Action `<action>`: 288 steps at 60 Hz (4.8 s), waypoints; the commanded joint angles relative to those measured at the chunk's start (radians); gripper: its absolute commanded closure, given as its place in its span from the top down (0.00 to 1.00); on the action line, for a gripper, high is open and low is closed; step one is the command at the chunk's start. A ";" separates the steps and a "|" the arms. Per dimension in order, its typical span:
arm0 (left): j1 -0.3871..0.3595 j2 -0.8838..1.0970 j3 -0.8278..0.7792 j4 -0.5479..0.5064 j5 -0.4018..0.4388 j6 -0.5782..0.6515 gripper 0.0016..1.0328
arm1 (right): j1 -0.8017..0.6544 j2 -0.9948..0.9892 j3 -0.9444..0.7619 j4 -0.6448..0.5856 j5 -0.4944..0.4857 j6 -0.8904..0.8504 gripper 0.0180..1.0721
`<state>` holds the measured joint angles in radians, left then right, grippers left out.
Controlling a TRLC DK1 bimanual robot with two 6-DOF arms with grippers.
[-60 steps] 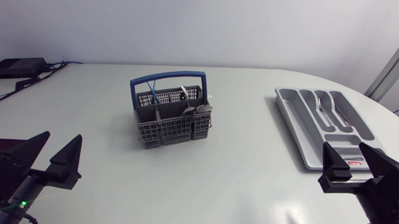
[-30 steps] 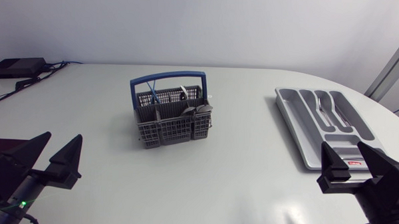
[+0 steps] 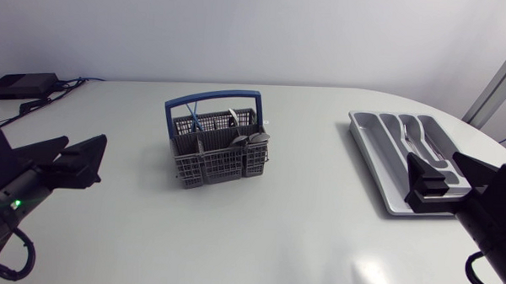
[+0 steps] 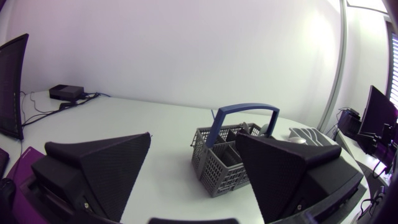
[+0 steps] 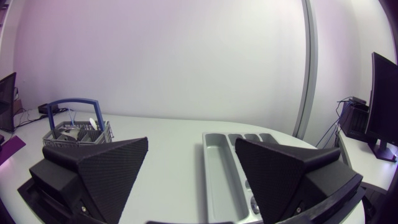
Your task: Unload the cutlery basket into the drawer organizer.
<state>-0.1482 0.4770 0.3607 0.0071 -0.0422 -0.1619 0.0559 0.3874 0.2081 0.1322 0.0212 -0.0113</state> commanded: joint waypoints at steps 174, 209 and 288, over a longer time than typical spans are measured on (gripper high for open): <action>-0.757 0.606 0.423 -0.256 -0.203 0.507 0.80 | 0.329 0.426 0.307 -0.497 -0.043 -0.205 0.95; -0.875 0.864 0.497 -0.105 -0.228 0.644 0.66 | 0.306 0.380 0.275 -0.519 -0.070 -0.259 0.95; -0.725 0.828 0.932 -0.412 -0.119 0.703 0.03 | 0.335 0.326 0.290 -0.514 -0.073 -0.277 0.95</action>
<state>-0.8852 1.3243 1.1942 -0.3695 -0.2115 0.6247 0.3775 0.7300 0.4908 -0.3855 -0.0498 -0.2710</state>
